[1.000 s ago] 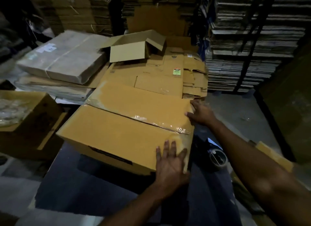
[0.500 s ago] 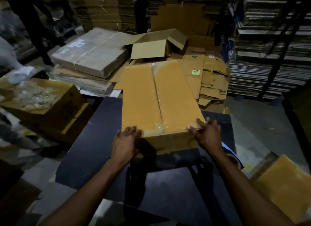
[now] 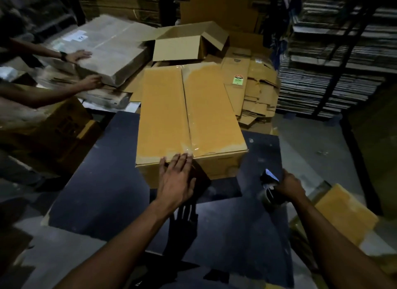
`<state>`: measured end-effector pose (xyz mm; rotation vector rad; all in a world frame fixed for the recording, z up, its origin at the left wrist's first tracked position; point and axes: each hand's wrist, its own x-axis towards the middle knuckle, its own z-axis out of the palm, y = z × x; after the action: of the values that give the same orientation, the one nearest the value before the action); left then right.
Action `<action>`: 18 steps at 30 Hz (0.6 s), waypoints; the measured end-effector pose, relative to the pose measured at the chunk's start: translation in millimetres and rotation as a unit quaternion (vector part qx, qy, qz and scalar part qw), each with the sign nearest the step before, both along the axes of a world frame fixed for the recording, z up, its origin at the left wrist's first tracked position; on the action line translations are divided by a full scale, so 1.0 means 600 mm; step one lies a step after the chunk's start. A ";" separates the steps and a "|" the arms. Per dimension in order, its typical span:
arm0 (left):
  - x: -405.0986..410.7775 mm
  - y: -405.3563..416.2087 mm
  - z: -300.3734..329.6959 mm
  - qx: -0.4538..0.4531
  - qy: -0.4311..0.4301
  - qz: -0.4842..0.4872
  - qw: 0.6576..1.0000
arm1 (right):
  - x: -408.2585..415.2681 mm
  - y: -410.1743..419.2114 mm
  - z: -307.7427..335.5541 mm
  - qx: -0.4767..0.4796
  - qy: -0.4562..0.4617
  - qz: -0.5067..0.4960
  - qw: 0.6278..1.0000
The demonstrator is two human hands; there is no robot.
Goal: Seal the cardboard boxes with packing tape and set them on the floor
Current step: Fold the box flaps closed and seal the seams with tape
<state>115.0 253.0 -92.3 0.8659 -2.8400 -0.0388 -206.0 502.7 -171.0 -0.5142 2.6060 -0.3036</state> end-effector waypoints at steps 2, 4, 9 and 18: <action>0.009 0.013 -0.003 -0.008 0.013 -0.006 1.000 | 0.000 0.012 -0.017 0.034 -0.024 0.031 0.999; 0.013 0.022 -0.005 -0.010 0.017 -0.005 1.000 | 0.015 0.014 -0.020 0.025 -0.009 0.042 0.999; -0.002 0.032 -0.003 -0.003 0.069 0.010 0.998 | 0.061 0.012 -0.025 0.004 0.015 0.065 0.998; 0.008 0.154 -0.053 0.561 0.119 0.225 0.788 | 0.186 0.034 -0.022 -0.021 -0.051 0.190 0.980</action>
<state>119.8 345.4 -123.9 1.5174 -2.0705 -1.7348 -94.2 523.3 -184.4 -0.9655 2.3434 -0.2509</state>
